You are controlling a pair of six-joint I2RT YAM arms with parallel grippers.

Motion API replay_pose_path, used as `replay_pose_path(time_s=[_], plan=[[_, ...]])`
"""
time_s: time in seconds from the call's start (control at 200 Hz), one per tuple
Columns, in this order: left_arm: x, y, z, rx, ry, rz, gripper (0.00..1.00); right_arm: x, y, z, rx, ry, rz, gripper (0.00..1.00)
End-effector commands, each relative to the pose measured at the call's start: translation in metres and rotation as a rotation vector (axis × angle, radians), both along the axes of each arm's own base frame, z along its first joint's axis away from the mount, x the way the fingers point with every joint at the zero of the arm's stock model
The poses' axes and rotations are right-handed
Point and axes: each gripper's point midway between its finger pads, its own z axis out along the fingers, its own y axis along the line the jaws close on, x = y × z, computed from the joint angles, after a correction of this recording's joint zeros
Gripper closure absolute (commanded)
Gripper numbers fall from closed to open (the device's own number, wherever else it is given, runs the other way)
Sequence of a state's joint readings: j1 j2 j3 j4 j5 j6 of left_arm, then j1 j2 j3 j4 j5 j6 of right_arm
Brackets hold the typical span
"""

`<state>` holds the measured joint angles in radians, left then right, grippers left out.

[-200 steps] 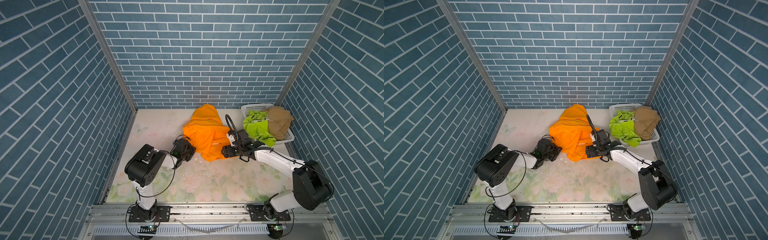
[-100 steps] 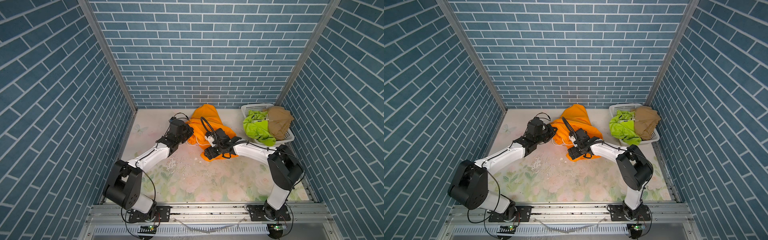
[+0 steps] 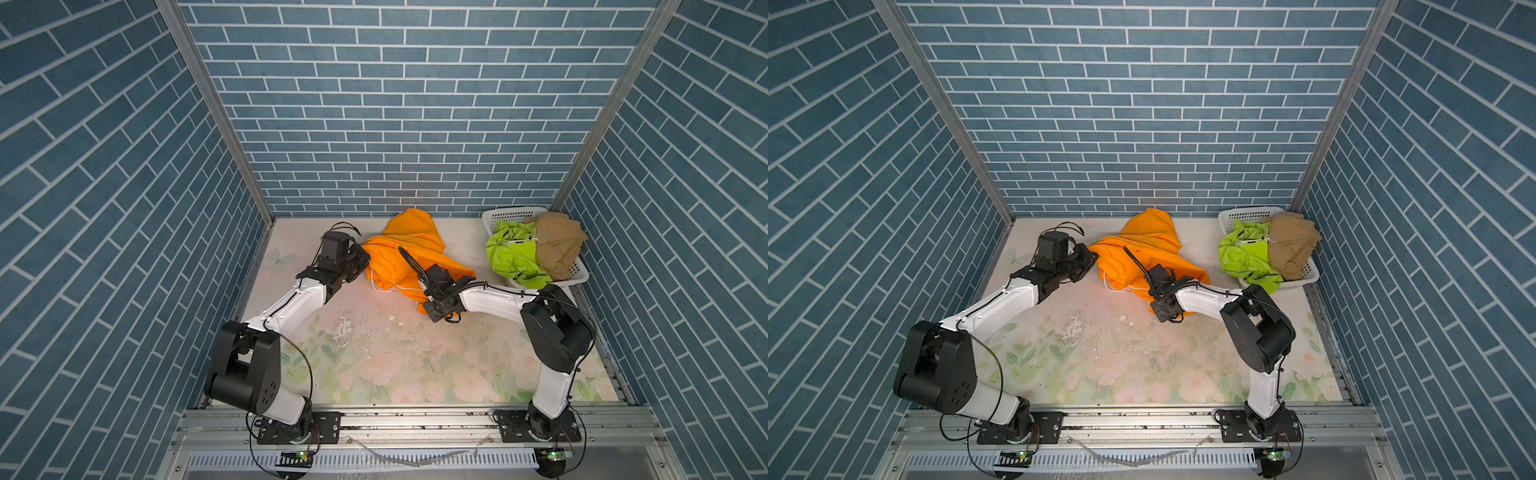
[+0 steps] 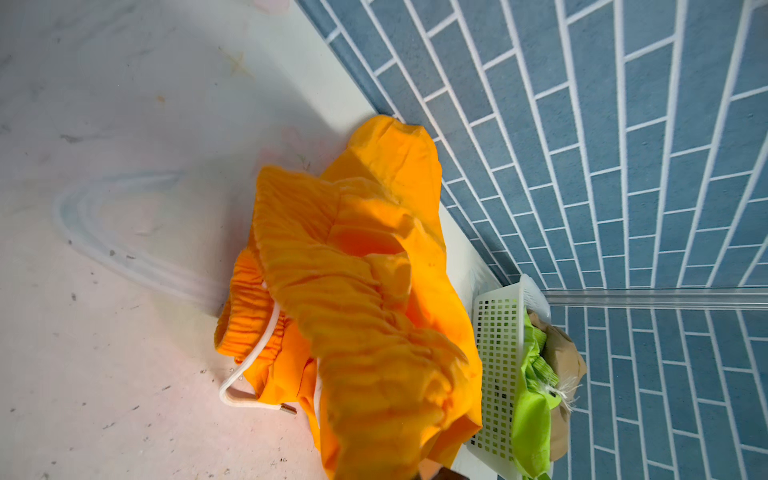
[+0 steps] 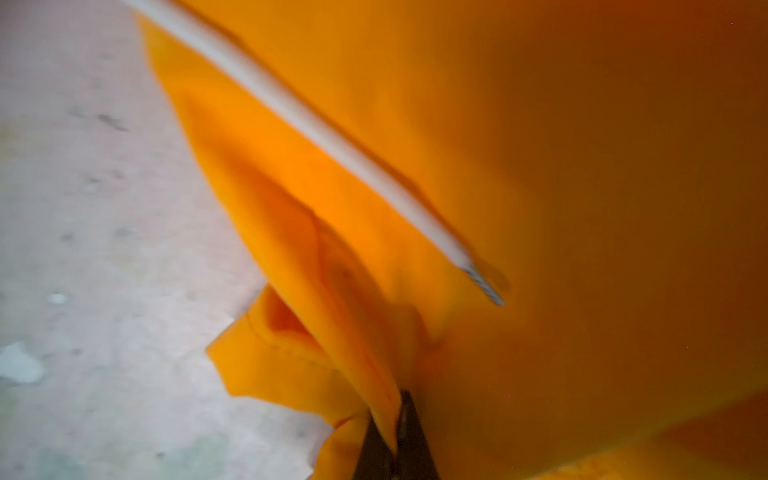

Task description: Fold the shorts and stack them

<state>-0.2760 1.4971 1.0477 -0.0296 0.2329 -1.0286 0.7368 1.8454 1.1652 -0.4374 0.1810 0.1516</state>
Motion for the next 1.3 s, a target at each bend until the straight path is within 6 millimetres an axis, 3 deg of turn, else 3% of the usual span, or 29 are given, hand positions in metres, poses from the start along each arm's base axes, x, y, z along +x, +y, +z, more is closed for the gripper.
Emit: replay_pose_path(time_s=[0.0, 0.115, 0.165, 0.235, 0.31, 0.39, 0.52, 0.635, 0.735, 0.865, 1.095, 1.295], plan=[[0.005, 0.026, 0.043, 0.009, -0.063, -0.003, 1.0, 0.022, -0.058, 0.048, -0.055, -0.092, -0.148, 1.0], [0.016, 0.044, 0.071, -0.009, -0.079, -0.016, 1.0, 0.049, -0.105, 0.105, -0.031, -0.175, -0.276, 1.0], [0.019, 0.05, 0.085, 0.0, -0.091, -0.023, 1.0, 0.061, -0.127, 0.139, -0.01, -0.231, -0.335, 1.0], [0.02, 0.057, 0.101, 0.02, -0.11, -0.027, 1.0, 0.067, -0.147, 0.173, 0.014, -0.286, -0.389, 1.0], [0.017, 0.065, 0.104, 0.047, -0.106, -0.021, 1.0, 0.065, -0.156, 0.19, 0.036, -0.321, -0.407, 1.0], [0.012, 0.074, 0.089, 0.039, -0.081, -0.01, 1.0, 0.06, -0.155, 0.17, 0.025, -0.283, -0.401, 1.0], [-0.003, 0.078, 0.039, 0.009, -0.004, -0.007, 1.0, 0.047, -0.159, 0.115, -0.024, -0.17, -0.427, 1.0], [-0.016, 0.075, -0.004, -0.024, 0.066, -0.024, 1.0, 0.038, -0.158, 0.096, 0.002, -0.136, -0.447, 1.0], [-0.025, 0.077, -0.028, -0.059, 0.1, -0.019, 1.0, 0.027, -0.157, 0.079, 0.0, -0.078, -0.451, 0.95], [-0.027, 0.076, -0.037, -0.076, 0.111, -0.032, 1.0, 0.011, -0.148, 0.061, 0.056, -0.004, -0.455, 0.77], [-0.031, 0.072, -0.044, -0.095, 0.121, -0.046, 1.0, -0.01, -0.122, 0.052, 0.288, 0.066, -0.511, 0.42], [-0.039, 0.068, -0.062, -0.131, 0.15, -0.055, 1.0, -0.02, -0.09, 0.045, 0.501, 0.144, -0.524, 0.33]])
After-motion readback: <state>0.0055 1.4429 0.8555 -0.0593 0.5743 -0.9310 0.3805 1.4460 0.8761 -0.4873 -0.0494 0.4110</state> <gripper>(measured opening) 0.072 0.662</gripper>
